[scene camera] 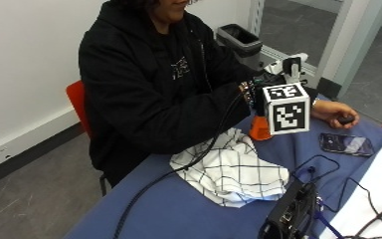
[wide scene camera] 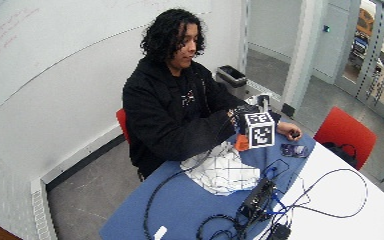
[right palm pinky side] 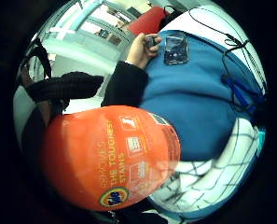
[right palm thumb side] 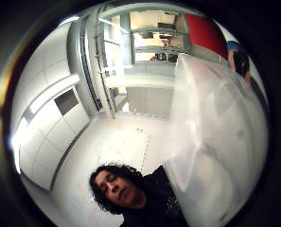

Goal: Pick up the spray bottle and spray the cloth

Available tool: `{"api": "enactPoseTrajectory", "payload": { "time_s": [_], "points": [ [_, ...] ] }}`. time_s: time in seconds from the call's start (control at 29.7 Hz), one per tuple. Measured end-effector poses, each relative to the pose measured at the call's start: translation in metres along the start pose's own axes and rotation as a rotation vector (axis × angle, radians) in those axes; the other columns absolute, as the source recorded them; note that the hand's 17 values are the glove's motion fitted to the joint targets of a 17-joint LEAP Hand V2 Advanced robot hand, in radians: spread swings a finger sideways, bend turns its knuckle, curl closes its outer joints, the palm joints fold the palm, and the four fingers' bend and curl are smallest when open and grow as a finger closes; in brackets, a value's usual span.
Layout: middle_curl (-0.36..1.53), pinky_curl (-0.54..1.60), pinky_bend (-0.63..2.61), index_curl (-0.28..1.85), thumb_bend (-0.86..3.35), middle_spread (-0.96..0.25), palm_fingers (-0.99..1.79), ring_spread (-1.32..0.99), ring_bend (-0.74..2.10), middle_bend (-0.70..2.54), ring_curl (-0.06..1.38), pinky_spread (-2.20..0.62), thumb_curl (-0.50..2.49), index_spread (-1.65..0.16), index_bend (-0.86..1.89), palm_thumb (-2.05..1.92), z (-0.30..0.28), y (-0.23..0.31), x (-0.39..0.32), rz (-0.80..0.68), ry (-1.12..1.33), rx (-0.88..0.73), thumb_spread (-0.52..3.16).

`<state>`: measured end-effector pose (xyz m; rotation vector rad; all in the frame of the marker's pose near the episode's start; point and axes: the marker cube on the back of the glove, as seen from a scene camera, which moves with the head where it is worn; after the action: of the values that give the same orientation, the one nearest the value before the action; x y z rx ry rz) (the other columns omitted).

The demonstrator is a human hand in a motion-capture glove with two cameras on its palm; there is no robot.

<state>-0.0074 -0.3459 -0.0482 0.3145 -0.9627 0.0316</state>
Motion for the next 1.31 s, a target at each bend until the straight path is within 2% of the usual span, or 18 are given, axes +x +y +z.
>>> {"api": "enactPoseTrajectory", "payload": {
  "time_s": [0.54, 1.14, 1.31],
  "points": [
    [0.61, 0.44, 0.43, 0.65, -0.02, -0.18, 1.31, -0.21, 0.64, 0.58, 0.52, -0.25, 0.89, -0.26, 0.32, 0.96, 0.029, 0.001, 0.021, -0.095, -0.027, 0.053, 0.54],
    [0.61, 0.44, 0.45, 0.66, -0.03, -0.19, 1.32, -0.22, 0.65, 0.59, 0.52, -0.27, 0.91, -0.27, 0.32, 0.94, 0.027, 0.004, 0.025, -0.067, -0.035, 0.036, 0.5],
    [0.59, 0.42, 0.32, 0.64, -0.04, -0.14, 0.96, -0.16, 0.58, 0.55, 0.5, -0.12, 0.86, -0.26, 0.23, 0.9, 0.012, 0.022, 0.025, -0.001, 0.089, 0.024, 0.64]
  ]
}}
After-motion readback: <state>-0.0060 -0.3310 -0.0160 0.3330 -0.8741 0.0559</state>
